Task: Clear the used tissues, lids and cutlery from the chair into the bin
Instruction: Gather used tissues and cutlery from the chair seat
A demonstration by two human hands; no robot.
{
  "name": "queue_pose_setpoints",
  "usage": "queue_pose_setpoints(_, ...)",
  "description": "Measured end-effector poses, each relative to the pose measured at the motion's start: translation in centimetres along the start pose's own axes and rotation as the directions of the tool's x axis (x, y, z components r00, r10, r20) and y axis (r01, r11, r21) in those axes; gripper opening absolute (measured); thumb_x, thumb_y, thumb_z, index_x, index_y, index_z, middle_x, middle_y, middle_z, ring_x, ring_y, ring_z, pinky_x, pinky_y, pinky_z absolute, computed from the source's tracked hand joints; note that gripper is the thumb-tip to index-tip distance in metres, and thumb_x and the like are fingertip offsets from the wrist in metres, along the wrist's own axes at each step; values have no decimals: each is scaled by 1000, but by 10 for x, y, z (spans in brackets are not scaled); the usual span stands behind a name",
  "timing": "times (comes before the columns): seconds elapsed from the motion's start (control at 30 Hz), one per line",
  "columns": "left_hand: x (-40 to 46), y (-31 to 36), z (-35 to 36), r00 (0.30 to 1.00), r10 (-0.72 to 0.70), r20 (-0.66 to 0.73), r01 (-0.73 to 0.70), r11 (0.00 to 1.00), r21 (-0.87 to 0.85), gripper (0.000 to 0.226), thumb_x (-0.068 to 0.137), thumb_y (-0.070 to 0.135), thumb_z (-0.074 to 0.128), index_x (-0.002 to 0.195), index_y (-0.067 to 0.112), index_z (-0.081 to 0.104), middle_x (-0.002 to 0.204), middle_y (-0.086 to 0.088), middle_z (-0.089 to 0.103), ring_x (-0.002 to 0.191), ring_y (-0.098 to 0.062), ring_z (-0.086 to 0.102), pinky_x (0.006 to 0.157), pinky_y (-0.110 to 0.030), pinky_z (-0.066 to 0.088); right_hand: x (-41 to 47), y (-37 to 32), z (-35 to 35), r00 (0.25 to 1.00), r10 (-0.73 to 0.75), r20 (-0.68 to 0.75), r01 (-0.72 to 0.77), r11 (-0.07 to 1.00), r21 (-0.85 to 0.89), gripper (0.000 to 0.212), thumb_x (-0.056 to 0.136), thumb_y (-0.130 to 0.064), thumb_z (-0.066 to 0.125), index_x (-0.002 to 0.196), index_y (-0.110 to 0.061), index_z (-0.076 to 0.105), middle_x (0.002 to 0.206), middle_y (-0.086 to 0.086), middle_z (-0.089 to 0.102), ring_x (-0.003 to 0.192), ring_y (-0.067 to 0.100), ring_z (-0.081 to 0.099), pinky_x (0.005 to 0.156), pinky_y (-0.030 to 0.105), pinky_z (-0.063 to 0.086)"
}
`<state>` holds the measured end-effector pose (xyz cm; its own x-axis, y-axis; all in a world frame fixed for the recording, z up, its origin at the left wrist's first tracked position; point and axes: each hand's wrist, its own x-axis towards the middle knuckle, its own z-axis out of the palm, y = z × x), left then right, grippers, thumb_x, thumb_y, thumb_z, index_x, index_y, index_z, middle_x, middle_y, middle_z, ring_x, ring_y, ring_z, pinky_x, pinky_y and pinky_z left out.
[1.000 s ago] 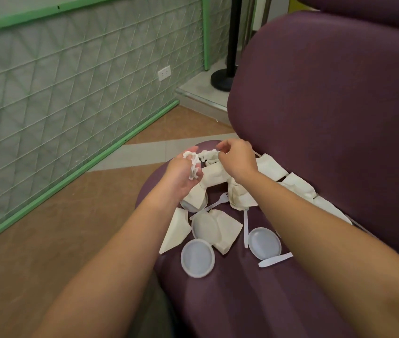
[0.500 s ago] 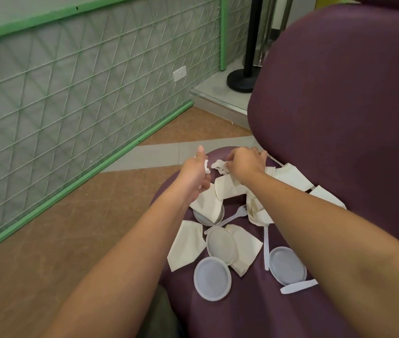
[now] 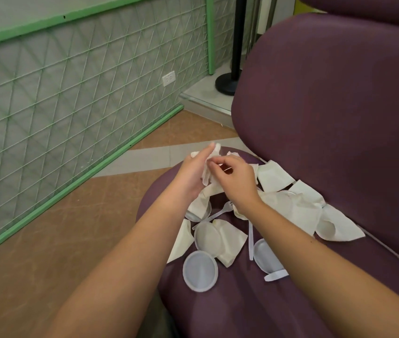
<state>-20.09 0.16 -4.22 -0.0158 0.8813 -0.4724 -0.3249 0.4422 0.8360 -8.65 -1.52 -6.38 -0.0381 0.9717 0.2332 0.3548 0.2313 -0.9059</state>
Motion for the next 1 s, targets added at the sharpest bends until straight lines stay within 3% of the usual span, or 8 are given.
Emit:
queue_pose_setpoints(0.07,-2,-3,5,1000,10,-15,-11,999,-33,36,95,30,59,119,3,58,108,-14,69,84,-18,73,64,-28,57,-8,2,-3,998,-51,34,53,997,-58,26,86,-26,70,111,-21,73,106,-13,66,108,6,54,96,20,42)
queue_pose_setpoints(0.2,-3,-6,12,998,-4,-65,-1,997,-76,30,96,23,53,116,3,60,95,-11,70,79,-20,70,64,-30,55,-20,8,-13,987,-131,90,142,981,-133,39,84,-17,72,123,-22,67,122,-9,61,116,7,50,99,8,32)
queue_pose_setpoints(0.37,-9,-17,22,996,-54,-72,49,997,-67,13,88,10,53,94,6,64,77,-10,68,71,-20,66,61,-29,55,-22,6,-29,1000,11,-28,-12,999,-39,22,86,-7,66,100,-21,75,98,-8,70,91,4,59,78,10,42)
queue_pose_setpoints(0.5,-12,-18,31,994,-105,12,106,984,-144,24,89,13,58,112,11,64,97,-13,71,79,-23,69,74,-35,57,-20,5,-38,989,142,-49,-138,987,77,18,82,-12,73,93,-25,68,91,-14,68,80,0,59,68,9,43)
queue_pose_setpoints(0.7,-16,-17,36,987,-113,118,119,992,-45,33,91,30,60,114,7,63,92,-9,74,84,-17,71,75,-33,59,-11,10,-38,970,206,-129,-204,979,29,10,77,-15,75,80,-21,67,79,-1,59,70,8,52,67,22,43)
queue_pose_setpoints(0.77,-14,-17,35,992,-91,83,94,995,-29,36,91,26,64,118,2,63,90,-10,73,84,-17,71,72,-31,60,-7,13,-37,980,182,-79,-183,983,-9,6,79,-19,74,84,-22,72,82,0,60,74,9,53,69,21,42)
queue_pose_setpoints(0.87,-9,-10,32,998,-67,-15,64,986,-151,14,94,12,61,98,-1,63,80,-11,72,71,-18,70,61,-29,61,2,19,-35,987,162,0,-162,985,-66,16,84,-23,71,99,-24,73,93,-4,56,83,7,52,70,14,37)
queue_pose_setpoints(1.0,10,3,26,987,-87,-137,44,956,-291,3,95,3,57,96,1,55,102,-8,59,78,-23,66,72,-33,61,24,34,-40,973,217,-81,-226,963,-146,19,86,-15,60,97,-25,71,96,-7,54,97,16,55,86,30,47)
